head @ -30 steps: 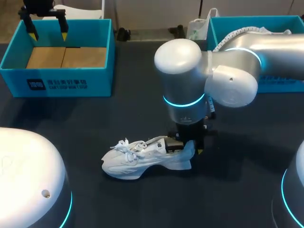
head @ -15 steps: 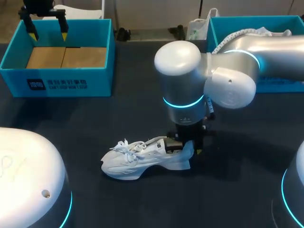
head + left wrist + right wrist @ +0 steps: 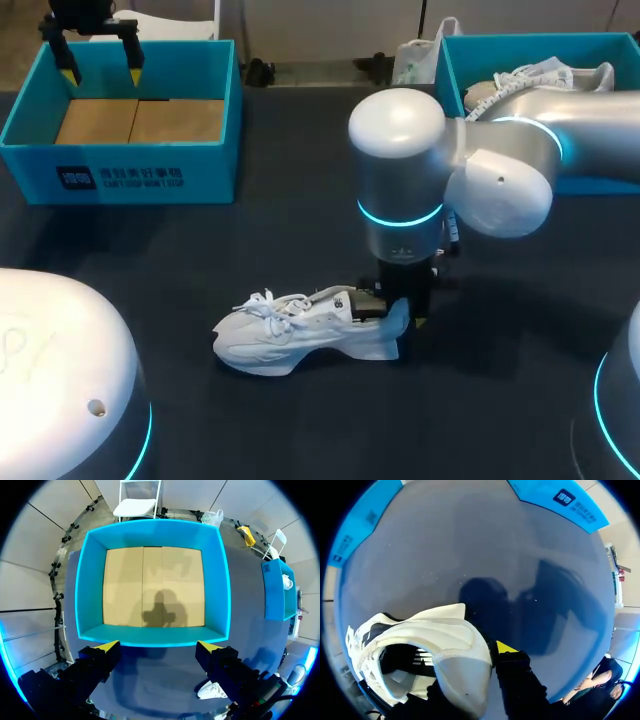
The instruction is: Take the shoe out of the shoebox, open the shoe tongue, remove and reinsert the insole, then place the shoe into the shoebox
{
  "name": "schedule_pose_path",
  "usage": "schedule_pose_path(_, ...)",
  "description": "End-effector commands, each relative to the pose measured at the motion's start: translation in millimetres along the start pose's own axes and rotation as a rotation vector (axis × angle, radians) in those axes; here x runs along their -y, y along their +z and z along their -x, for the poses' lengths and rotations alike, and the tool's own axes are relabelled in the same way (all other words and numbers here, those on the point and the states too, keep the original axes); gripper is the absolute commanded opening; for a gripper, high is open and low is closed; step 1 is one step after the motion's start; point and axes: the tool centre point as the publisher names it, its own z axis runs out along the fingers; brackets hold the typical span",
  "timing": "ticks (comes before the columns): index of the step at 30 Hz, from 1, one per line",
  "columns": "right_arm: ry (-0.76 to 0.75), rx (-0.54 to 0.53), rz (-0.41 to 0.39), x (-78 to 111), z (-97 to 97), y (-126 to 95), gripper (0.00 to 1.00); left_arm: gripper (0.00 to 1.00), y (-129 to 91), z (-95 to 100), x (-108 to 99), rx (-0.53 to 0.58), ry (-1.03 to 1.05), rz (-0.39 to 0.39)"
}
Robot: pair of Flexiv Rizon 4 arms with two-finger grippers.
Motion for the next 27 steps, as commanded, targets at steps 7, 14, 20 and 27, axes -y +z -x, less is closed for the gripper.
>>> schedule_pose_path(7,-0.033,-0.073,0.02,2.7,3.5,-15.7,1.0,1.0,0.0,0.0,-0.1,0.0,0.0,0.0)
schedule_pose_path(14,-0.067,-0.118,0.007,0.7,7.6,-38.1,1.0,1.0,0.0,0.0,-0.1,0.0,0.0,0.0)
schedule_pose_path(20,-0.159,-0.221,-0.021,-2.7,12.3,-60.2,1.0,1.0,0.0,0.0,-0.1,0.0,0.0,0.0)
schedule_pose_path(27,-0.452,-0.472,0.061,-3.3,21.5,-77.2,1.0,1.0,0.0,0.0,-0.1,0.0,0.0,0.0)
